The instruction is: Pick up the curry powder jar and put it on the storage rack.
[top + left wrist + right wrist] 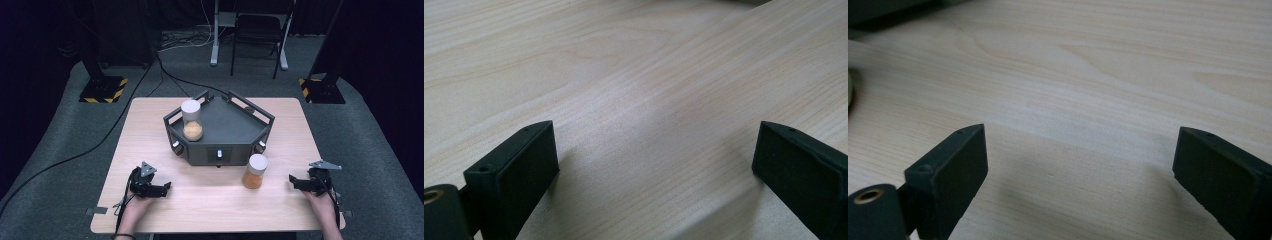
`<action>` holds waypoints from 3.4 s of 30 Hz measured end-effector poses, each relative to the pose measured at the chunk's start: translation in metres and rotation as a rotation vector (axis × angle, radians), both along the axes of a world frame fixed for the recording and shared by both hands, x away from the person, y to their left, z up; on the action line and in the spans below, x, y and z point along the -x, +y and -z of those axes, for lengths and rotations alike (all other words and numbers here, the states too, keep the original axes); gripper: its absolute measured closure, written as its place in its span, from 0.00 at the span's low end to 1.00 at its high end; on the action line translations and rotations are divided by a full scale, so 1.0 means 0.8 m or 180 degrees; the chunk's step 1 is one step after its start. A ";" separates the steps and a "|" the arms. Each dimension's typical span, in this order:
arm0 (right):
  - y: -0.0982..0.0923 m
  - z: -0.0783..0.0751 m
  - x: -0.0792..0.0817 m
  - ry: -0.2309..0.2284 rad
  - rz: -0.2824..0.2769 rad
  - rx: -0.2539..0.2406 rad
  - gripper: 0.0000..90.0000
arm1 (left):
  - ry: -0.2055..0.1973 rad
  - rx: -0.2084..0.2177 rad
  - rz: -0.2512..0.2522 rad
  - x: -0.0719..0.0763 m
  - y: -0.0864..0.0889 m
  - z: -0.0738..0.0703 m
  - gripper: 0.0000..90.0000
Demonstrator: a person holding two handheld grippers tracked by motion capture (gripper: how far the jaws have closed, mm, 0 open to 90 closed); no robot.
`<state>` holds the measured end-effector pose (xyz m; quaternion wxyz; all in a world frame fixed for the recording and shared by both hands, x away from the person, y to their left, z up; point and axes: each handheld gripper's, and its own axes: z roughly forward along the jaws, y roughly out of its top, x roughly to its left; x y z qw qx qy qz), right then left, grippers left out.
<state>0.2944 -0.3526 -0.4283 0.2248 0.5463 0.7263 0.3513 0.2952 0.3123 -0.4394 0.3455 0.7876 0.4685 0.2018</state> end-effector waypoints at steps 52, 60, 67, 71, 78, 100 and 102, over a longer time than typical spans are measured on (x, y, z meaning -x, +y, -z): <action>0.055 -0.092 0.047 -0.0594 -0.1020 -0.0429 0.10 | 0.0004 -0.0001 0.0005 -0.001 0.000 0.000 0.04; 0.072 -0.089 0.040 -0.0557 -0.1100 -0.0386 0.10 | 0.0004 -0.0002 0.0006 -0.001 0.000 0.000 0.04; 0.087 -0.085 0.031 -0.0518 -0.1145 -0.0353 0.12 | 0.0004 -0.0002 0.0006 -0.001 0.000 0.000 0.04; 0.093 -0.083 0.026 -0.0520 -0.1176 -0.0333 0.14 | 0.0004 -0.0002 0.0006 -0.001 0.000 0.000 0.04; 0.104 -0.077 0.014 -0.0484 -0.1209 -0.0278 0.18 | 0.0004 -0.0003 0.0006 -0.001 0.000 0.000 0.04; 0.133 -0.076 -0.006 -0.0364 -0.1187 -0.0047 0.36 | 0.0004 -0.0003 0.0001 -0.001 0.000 0.000 0.04; 0.132 -0.080 -0.006 -0.0341 -0.1172 -0.0018 0.36 | 0.0004 -0.0004 0.0002 -0.001 0.000 0.000 0.04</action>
